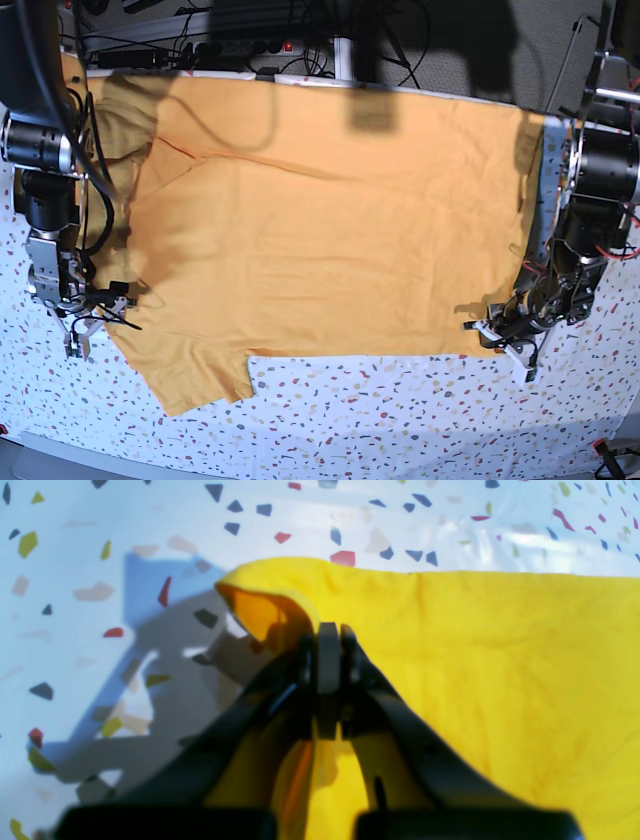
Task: Fold the T-shirt properly
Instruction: 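Move the right gripper along the shirt side and grasp the hem corner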
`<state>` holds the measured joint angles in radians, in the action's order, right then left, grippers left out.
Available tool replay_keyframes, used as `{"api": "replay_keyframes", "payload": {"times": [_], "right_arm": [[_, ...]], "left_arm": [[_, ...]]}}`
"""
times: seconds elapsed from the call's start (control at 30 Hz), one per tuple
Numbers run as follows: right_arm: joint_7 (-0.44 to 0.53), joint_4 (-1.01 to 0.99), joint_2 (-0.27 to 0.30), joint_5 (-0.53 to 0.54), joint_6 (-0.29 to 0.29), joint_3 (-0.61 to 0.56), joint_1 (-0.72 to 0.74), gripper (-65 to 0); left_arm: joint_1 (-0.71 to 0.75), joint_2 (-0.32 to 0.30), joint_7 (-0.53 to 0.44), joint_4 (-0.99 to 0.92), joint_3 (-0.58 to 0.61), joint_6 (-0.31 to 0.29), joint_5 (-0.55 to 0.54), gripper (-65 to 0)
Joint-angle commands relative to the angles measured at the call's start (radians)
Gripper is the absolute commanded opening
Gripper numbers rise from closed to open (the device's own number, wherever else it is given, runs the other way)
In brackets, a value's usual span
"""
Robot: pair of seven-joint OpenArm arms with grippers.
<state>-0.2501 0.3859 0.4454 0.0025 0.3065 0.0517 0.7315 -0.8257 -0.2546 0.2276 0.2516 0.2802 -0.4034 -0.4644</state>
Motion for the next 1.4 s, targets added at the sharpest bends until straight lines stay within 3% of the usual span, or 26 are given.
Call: {"api": "replay_keyframes", "payload": {"times": [0.0, 0.17, 0.33, 0.47, 0.57, 0.73, 1.03, 1.1, 1.2, 1.37], "right_arm": [[0.024, 0.014, 0.027, 0.005, 0.002, 0.001, 0.035, -23.5], [0.026, 0.014, 0.064, 0.011, -0.001, 0.001, 0.035, -23.5], [0.003, 0.014, 0.097, 0.092, 0.004, 0.001, 0.016, -23.5], [-0.004, 0.014, 0.092, 0.14, 0.085, 0.001, -0.039, -23.5], [0.017, 0.014, 0.078, 0.132, 0.105, 0.001, -0.092, -23.5], [0.026, 0.014, 0.076, 0.134, 0.213, 0.001, -0.115, -23.5], [-0.004, 0.014, 0.076, 0.166, 0.256, 0.001, -0.078, -23.5], [-0.004, 0.014, 0.076, 0.166, 0.29, 0.001, -0.078, -24.5], [-0.003, 0.014, 0.076, 0.166, 0.303, 0.001, -0.078, -36.6], [0.003, 0.014, 0.076, 0.166, 0.302, 0.001, -0.077, -65.0]], "left_arm": [[-0.039, -0.009, -0.019, 0.018, -0.005, -0.009, -0.011, -65.0], [-0.039, -0.009, -0.019, 0.018, -0.005, -0.008, -0.011, -65.0], [-0.039, -0.01, -0.019, 0.018, -0.005, -0.008, -0.011, -65.0], [-0.039, -0.009, -0.02, 0.018, -0.005, -0.008, -0.011, -65.0], [-0.039, -0.009, -0.019, 0.018, -0.005, -0.008, -0.011, -65.0], [-0.039, -0.009, -0.02, 0.018, -0.005, -0.008, -0.011, -65.0], [-0.039, -0.009, -0.02, 0.018, -0.005, -0.008, -0.011, -65.0], [-0.039, -0.009, -0.02, 0.018, -0.005, -0.008, -0.011, -65.0], [-0.039, -0.009, -0.02, 0.018, -0.005, -0.008, -0.011, -65.0], [-0.039, -0.009, -0.019, 0.018, -0.005, -0.009, -0.011, -65.0]]}}
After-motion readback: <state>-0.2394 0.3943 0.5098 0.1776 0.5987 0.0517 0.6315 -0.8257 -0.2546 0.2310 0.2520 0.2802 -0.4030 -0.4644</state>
